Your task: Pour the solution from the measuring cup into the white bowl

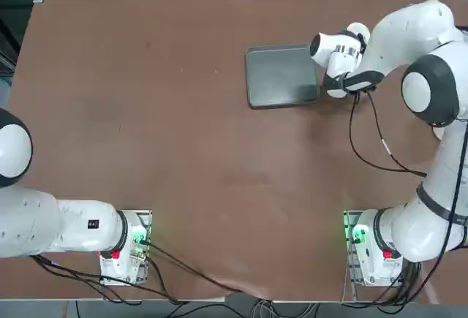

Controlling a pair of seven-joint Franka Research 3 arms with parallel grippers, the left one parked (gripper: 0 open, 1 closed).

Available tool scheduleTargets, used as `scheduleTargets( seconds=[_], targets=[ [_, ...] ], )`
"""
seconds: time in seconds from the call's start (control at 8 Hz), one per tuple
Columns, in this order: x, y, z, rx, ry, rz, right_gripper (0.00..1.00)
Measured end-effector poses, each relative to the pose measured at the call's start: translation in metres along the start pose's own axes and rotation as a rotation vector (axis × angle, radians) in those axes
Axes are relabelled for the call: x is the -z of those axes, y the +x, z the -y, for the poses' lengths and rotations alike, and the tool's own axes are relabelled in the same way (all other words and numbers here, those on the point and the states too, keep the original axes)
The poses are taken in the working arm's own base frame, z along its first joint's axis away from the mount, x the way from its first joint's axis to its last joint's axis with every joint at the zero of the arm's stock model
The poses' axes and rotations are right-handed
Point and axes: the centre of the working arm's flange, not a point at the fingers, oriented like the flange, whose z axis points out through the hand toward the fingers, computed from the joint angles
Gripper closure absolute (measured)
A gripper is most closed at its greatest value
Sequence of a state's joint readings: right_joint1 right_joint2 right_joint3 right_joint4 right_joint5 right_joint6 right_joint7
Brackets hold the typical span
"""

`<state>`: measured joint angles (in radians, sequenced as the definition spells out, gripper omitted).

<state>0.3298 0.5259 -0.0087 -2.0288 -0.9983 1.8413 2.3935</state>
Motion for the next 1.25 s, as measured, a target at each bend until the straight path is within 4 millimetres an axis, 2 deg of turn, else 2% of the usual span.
scheduleTargets(
  seconds=[0.38, 0.62, 1.0, 1.25],
  targets=[
    [0.045, 0.052, 0.037, 0.036, 0.074, 0.043, 0.26],
    [0.062, 0.079, 0.058, 0.043, 0.104, 0.069, 0.26],
    [0.075, 0.089, 0.088, 0.090, 0.117, 0.129, 0.26],
    [0.070, 0.087, 0.105, 0.145, 0.120, 0.166, 0.26]
  ],
)
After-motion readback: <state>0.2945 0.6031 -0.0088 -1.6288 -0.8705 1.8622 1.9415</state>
